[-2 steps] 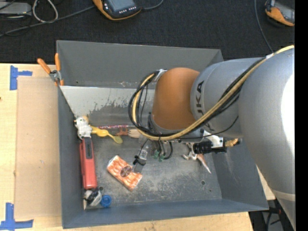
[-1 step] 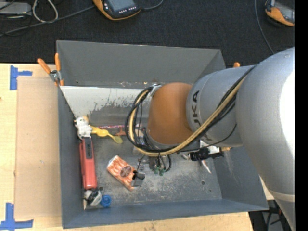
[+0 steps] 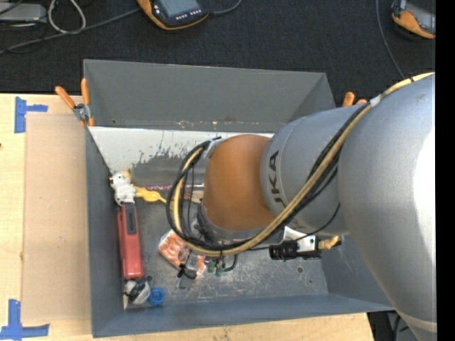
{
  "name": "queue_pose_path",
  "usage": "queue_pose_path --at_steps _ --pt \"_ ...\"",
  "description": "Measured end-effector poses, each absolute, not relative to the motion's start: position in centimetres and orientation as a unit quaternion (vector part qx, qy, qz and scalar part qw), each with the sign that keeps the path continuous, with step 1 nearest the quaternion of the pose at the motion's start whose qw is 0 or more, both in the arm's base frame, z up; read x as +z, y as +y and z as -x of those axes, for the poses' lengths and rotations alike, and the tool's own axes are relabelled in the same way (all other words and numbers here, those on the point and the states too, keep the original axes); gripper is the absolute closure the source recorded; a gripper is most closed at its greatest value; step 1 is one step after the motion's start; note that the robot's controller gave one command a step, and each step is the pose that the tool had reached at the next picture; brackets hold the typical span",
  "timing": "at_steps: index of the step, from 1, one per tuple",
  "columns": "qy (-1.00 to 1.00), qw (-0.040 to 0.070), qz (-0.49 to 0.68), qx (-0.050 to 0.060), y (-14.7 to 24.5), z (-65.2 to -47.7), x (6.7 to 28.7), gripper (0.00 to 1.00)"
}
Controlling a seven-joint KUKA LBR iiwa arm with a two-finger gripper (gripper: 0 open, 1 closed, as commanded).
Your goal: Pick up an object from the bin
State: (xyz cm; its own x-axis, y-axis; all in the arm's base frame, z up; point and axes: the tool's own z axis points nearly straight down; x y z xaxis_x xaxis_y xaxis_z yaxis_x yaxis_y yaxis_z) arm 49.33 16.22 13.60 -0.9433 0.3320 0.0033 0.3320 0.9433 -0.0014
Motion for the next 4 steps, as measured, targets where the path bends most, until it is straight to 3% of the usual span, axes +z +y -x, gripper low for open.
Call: queue_pose_path --at_steps 1,2,3,4 --pt "-0.987 0.005 0.163 0.003 15.2 -49.1 9.3 0.0" --pt "-0.989 0.0 0.145 -0.002 11.6 -52.7 7.2 1.0" --pt "-0.989 0.0 0.145 -0.002 11.6 -52.7 7.2 1.0" --pt "-0.99 0.003 0.143 -0.001 12.2 -52.1 13.3 1.0"
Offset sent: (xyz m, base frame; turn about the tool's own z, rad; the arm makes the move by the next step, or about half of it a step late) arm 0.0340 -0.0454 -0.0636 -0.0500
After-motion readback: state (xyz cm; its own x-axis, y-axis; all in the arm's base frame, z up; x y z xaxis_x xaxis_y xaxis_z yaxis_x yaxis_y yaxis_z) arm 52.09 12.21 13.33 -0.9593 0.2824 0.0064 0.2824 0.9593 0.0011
